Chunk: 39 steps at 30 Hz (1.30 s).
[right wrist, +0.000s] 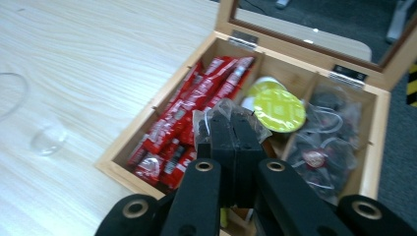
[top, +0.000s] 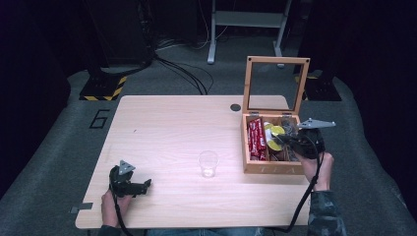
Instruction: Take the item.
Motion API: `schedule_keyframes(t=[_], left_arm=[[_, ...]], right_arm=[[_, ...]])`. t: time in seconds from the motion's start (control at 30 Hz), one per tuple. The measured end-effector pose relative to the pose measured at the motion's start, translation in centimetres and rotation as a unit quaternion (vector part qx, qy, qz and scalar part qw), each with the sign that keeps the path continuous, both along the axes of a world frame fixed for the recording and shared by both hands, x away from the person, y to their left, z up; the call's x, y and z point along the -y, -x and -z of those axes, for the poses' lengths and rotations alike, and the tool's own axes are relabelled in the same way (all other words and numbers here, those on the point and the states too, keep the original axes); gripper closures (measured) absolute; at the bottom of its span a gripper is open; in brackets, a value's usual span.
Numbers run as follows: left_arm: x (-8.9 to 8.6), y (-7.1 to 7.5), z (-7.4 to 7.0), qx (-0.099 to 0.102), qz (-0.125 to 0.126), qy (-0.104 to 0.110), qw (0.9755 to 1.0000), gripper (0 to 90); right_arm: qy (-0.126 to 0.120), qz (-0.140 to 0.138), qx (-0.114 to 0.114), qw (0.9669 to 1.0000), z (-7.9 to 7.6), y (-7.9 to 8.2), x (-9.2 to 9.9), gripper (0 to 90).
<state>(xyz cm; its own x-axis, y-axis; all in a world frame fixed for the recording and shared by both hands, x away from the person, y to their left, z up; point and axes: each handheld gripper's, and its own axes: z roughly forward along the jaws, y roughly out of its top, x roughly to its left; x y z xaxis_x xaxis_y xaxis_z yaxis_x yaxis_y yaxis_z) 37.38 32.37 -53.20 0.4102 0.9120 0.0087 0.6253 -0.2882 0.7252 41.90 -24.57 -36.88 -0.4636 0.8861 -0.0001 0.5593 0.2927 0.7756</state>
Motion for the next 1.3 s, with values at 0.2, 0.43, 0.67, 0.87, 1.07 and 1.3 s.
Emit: schedule_keyframes(t=[0.2,0.43,0.67,0.87,1.07,1.3], left_arm=[[0.0,0.0,0.0,0.000,0.000,0.000,1.0000,0.1],[0.0,0.0,0.0,0.000,0.000,0.000,1.0000,0.1],[0.0,0.0,0.0,0.000,0.000,0.000,1.0000,0.1],[0.0,0.0,0.0,0.000,0.000,0.000,1.0000,0.1],[0.0,0.0,0.0,0.000,0.000,0.000,1.0000,0.1],[0.0,0.0,0.0,0.000,0.000,0.000,1.0000,0.1]], right_arm=[[-0.010,-0.024,0.004,0.9997,-0.3,0.1,-1.5,90.0],[-0.017,-0.055,0.006,0.9983,-0.7,0.2,-3.4,90.0],[-0.018,-0.085,0.012,0.9962,-1.1,0.2,-5.5,90.0],[-0.022,-0.108,0.014,0.9938,-1.4,0.4,-7.1,90.0],[-0.027,-0.130,0.015,0.9911,-1.6,0.5,-8.5,90.0],[-0.029,-0.151,0.011,0.9881,-1.7,0.6,-10.2,90.0]])
